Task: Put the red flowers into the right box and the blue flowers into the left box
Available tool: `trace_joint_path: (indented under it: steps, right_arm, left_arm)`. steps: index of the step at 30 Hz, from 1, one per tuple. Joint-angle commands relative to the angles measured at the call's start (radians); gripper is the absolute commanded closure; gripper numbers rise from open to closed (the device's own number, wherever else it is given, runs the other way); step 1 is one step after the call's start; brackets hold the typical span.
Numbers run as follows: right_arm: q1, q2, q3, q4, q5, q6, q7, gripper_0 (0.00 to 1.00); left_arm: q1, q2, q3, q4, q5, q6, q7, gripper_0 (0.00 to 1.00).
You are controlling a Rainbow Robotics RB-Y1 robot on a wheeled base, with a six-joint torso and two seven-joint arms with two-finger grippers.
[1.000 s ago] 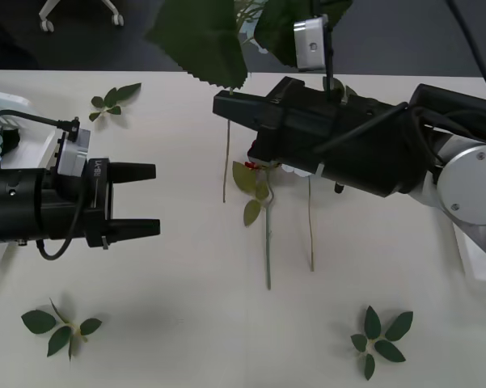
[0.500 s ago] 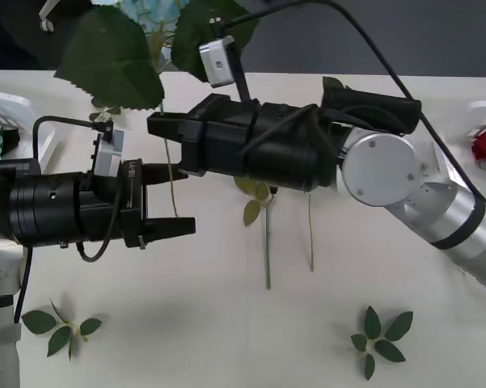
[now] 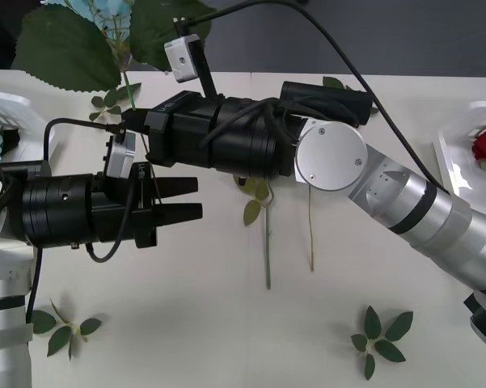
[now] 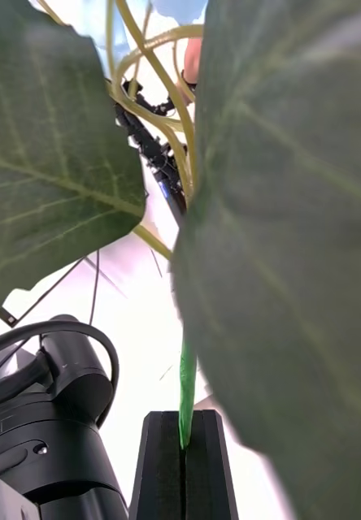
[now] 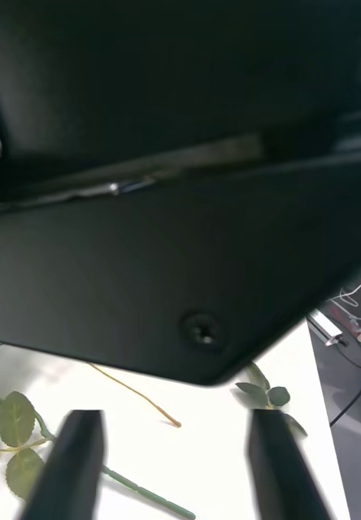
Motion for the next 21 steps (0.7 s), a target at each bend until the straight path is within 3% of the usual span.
trace_joint_path:
  steps: [1, 14, 15, 16, 17, 19, 21]
  right_arm:
    - [-0.032, -0.002, 0.002, -0.017, 0.004, -0.001, 0.017, 1.0]
    - [-0.031, -0.024, 0.002, -0.018, -0.104, -0.001, 0.014, 1.0]
    - [-0.031, -0.025, 0.002, -0.017, -0.116, -0.003, 0.013, 0.88]
    - [-0.031, -0.027, 0.002, -0.017, -0.14, -0.012, 0.011, 0.42]
    - [-0.031, -0.028, 0.002, -0.018, -0.173, -0.018, 0.01, 0.18]
    - [-0.028, -0.031, 0.002, -0.017, -0.208, -0.024, 0.011, 0.05]
    - [-0.028, -0.036, 0.002, -0.018, -0.22, -0.034, 0.014, 0.02]
  left_arm:
    - [-0.031, 0.0, 0.002, -0.013, 0.011, -0.006, -0.07, 1.0]
    - [-0.025, 0.0, 0.016, -0.013, 0.022, -0.008, -0.07, 1.0]
    - [-0.025, 0.0, 0.018, -0.013, 0.022, -0.008, -0.07, 1.0]
    - [-0.024, 0.0, 0.018, -0.014, 0.024, -0.009, -0.07, 1.0]
    - [-0.022, 0.0, 0.018, -0.013, 0.024, -0.014, -0.07, 1.0]
    - [-0.018, 0.0, 0.018, -0.013, 0.027, -0.02, -0.07, 1.0]
    - [-0.016, 0.0, 0.018, -0.013, 0.03, -0.023, -0.07, 1.0]
